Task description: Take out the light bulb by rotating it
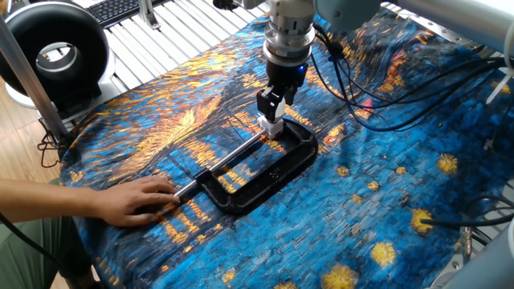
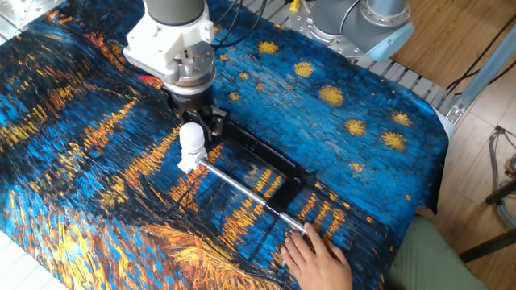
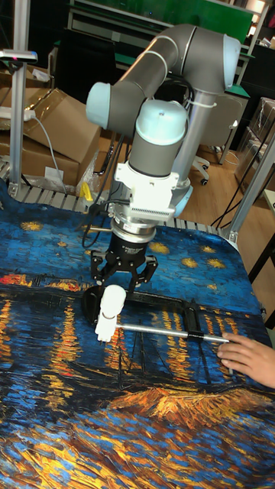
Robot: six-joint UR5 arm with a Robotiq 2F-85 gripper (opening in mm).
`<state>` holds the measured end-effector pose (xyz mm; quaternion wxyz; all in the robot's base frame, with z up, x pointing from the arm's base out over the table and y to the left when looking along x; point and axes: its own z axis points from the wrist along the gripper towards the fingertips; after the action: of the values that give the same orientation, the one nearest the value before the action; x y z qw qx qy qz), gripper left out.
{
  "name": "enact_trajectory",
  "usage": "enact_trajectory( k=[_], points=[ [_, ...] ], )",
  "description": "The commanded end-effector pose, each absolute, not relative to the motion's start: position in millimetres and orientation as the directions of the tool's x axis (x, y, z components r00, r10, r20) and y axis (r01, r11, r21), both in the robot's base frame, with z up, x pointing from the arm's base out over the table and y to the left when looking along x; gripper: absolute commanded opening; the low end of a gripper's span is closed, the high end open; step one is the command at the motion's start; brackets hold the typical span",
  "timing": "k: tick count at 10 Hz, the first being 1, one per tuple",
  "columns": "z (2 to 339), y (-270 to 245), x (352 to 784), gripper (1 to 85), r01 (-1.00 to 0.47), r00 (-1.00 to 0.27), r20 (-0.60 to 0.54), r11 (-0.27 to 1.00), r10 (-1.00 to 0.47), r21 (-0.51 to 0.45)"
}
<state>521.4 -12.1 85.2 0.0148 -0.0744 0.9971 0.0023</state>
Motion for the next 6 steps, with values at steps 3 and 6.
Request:
enact_trajectory(
  k=[3,6],
  points=[
    [83.1,-12.9,526.6,59.3,-0.143,-0.989,-0.042,0.990,-0.143,0.010],
    [82.1,-14.3,527.8,57.3,-0.139,-0.989,-0.044,0.990,-0.138,0.006]
  ],
)
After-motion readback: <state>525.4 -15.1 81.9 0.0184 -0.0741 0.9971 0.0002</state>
